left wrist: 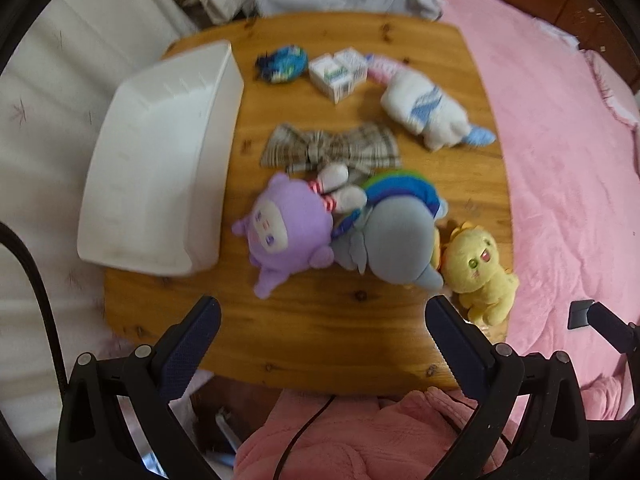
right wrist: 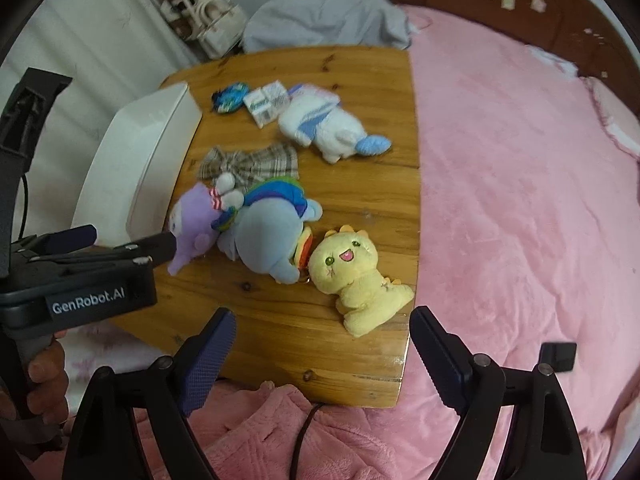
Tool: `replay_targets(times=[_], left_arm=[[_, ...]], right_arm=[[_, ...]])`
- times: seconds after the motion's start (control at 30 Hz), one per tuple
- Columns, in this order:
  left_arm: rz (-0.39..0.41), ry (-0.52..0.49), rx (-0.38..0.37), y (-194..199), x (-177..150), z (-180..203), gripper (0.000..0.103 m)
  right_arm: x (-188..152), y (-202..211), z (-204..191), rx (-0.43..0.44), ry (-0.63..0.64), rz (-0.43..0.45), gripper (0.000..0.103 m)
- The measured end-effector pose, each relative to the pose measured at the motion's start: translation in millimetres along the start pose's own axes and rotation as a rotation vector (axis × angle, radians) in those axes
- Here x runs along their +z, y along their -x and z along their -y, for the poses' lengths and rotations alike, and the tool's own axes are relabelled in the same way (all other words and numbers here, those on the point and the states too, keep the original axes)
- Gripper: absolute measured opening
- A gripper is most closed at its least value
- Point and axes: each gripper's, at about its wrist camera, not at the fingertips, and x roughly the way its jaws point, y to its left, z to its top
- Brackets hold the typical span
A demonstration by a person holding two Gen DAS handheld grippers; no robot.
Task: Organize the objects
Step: 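Move both tools toward the plush toys on the table, then grasp the blue unicorn plush with the left tool while the right tool grasps the yellow chick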
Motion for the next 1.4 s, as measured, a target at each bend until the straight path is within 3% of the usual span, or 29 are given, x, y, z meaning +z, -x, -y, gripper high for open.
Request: replay_targets(times=[0.3, 0.5, 0.73, 0.93, 1.4], left_arm=[[-0.166, 0.211, -0.072, -44.3, 12.4, 7.0, 0.102], [-0.207, 0.326, -0.137, -69.8, 23.6, 8.5, 0.102], [-0.245, 0.428, -0.128, -96.2, 31.1, 7.8, 0.102], [-0.25, 0.436, -0.123, -106.9, 34.8, 16.6, 0.102], [-0.258, 0.468, -0.192, -118.0, 39.3, 25.6, 0.102]], right_arm=[[5.5, -43.4, 20.9, 0.069, 0.079, -0.135, 0.083], [3.6, -70.1, 27.1, 0.073, 0.135, -0.191, 0.082], [2.3, -99.2, 37.9, 0.127, 0.117, -0.271, 0.077], [3.8, -113.0, 40.5, 0.173, 0.084, -0.307, 0.075], [1.8, -133.7, 44.9, 0.092, 0.12, -0.31, 0.07]])
